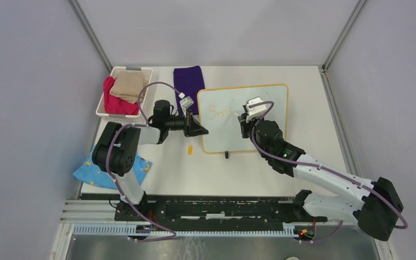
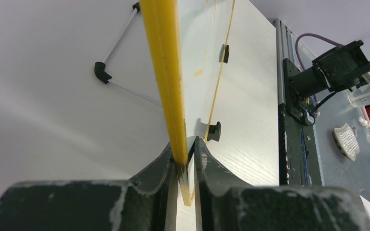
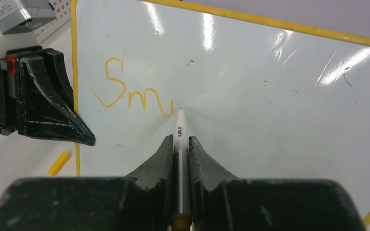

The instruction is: Write a sentence on the whiteboard

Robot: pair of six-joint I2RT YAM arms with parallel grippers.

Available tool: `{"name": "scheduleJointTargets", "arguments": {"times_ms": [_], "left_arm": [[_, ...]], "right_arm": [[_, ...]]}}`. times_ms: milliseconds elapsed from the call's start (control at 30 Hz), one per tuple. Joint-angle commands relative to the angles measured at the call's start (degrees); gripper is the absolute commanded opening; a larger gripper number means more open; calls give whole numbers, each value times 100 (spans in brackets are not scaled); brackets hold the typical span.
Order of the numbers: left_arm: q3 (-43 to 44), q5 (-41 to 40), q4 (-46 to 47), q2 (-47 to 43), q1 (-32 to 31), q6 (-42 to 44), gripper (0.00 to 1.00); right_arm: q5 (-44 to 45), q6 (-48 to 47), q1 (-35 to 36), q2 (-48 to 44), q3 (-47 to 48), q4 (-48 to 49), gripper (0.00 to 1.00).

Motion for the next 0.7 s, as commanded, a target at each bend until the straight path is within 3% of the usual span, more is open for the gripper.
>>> {"name": "scheduleJointTargets", "arguments": {"times_ms": [0,667], "left_arm": [[-149,-771,-807,264,-262,693,2],[-125,-796,-890,271,-290,759,2]], "right_arm": [[123,-117,-95,-154,498,108,0],[-77,-159,-513,483,1137,176,0]]}}
